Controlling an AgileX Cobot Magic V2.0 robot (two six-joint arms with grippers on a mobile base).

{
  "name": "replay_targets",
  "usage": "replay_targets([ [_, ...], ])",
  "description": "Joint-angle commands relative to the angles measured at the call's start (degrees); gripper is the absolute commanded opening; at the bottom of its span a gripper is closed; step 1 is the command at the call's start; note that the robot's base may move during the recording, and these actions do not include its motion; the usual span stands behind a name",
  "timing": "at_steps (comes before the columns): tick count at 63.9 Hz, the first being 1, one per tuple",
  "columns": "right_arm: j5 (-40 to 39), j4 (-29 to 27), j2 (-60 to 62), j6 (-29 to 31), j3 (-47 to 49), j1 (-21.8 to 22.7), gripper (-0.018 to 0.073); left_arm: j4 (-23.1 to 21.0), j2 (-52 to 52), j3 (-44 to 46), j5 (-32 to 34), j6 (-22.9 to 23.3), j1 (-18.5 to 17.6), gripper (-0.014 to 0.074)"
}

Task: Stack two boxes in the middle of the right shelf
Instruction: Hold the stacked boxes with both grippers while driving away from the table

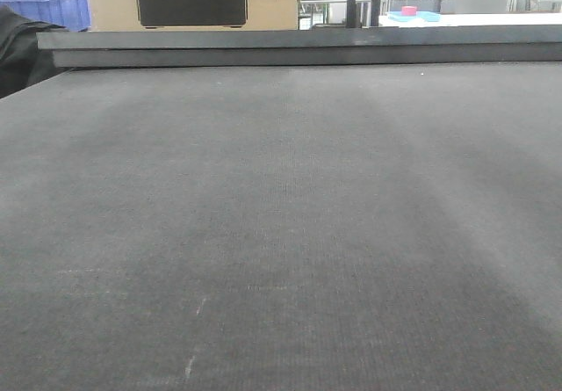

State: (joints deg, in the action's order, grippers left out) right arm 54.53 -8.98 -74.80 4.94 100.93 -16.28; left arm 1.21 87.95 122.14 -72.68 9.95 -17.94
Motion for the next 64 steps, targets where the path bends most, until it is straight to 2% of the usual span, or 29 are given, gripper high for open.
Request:
replay_targets([
  [1, -2.7, 0.6, 0.7, 0.5, 0.5, 0.1, -0.0151, -0.8, -0.7, 1.0, 2.7, -0.3, 0.1, -0.0111],
  [64, -3.5, 0.6, 0.6, 0.5, 0.5, 0.1, -0.0151, -0.8, -0.7, 1.0, 2.7, -0.3, 0.1, -0.0111],
])
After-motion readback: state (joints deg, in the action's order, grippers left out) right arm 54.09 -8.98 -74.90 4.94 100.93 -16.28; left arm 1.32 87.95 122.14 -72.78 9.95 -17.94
